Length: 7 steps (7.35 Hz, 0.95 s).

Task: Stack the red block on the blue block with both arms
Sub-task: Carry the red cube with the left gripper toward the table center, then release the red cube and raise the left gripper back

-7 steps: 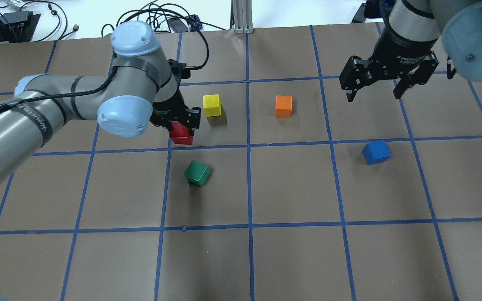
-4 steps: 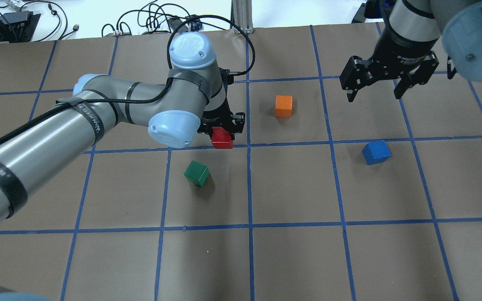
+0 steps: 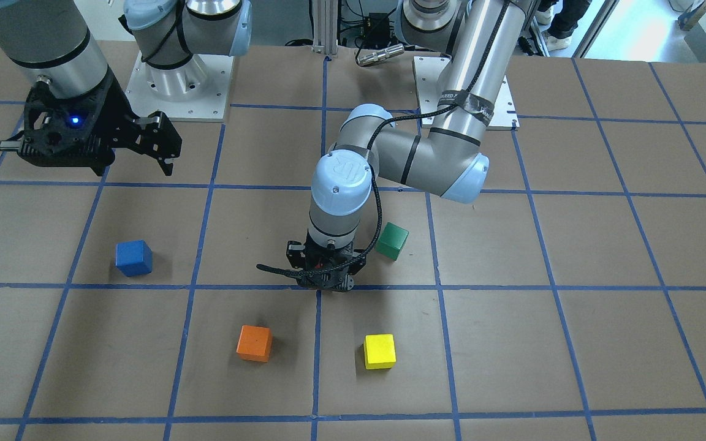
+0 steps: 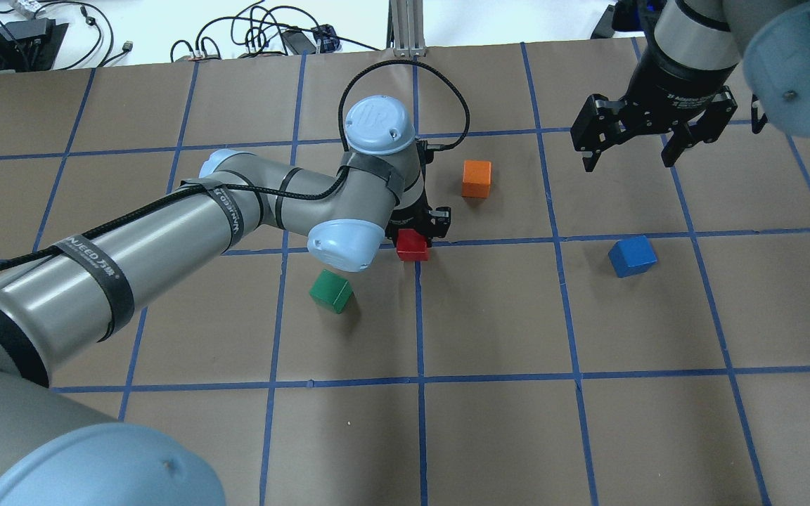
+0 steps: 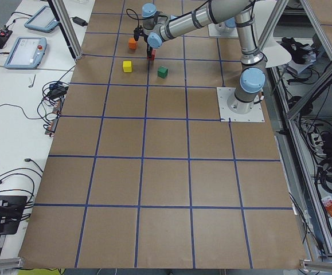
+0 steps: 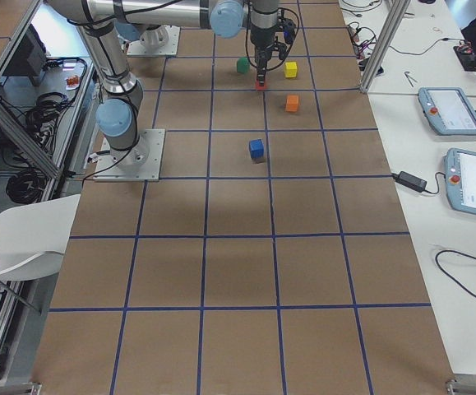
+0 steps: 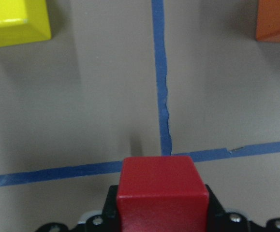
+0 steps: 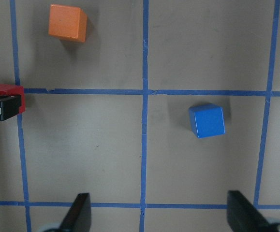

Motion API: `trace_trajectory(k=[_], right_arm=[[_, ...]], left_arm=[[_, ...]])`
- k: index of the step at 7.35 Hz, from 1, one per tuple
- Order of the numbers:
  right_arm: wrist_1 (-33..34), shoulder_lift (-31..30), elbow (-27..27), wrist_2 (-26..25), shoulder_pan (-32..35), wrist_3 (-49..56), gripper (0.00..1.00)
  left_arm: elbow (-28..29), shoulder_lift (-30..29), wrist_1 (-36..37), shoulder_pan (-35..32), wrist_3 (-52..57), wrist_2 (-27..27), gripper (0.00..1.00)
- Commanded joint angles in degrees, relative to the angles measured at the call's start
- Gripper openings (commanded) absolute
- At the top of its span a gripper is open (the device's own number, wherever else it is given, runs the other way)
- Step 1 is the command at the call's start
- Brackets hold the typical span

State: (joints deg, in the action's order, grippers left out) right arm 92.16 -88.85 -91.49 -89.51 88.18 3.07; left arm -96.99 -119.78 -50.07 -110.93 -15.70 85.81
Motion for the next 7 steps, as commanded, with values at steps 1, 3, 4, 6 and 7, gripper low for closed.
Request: trace_trajectory(k=[1, 3, 4, 6, 7], right_arm=[[0.65, 0.17, 0.0, -0.13, -0.37, 0.0, 1.0], [0.65, 1.48, -0.09, -0.22, -0.55, -1.4, 1.0], [0.22, 2.09, -0.18, -0.05, -0.46, -1.06, 1.0], [0.39, 5.51, 0.17, 1.17, -0.11, -1.4, 1.0], [0.48, 8.22, 0.52, 1.18, 1.2, -5.15, 1.0]], left_arm=[[0.92, 1.65, 0.76, 1.58, 0.58, -0.11, 1.0], [9.05, 6.28, -10.83, 3.52, 6.01, 2.61, 1.0], [16.49, 9.18, -24.68, 5.53, 7.6, 2.61, 1.0], [25.95, 15.85, -45.48, 9.84, 12.77, 2.79, 1.0], [25.02, 18.76, -47.65, 12.73, 17.67, 3.05, 1.0]])
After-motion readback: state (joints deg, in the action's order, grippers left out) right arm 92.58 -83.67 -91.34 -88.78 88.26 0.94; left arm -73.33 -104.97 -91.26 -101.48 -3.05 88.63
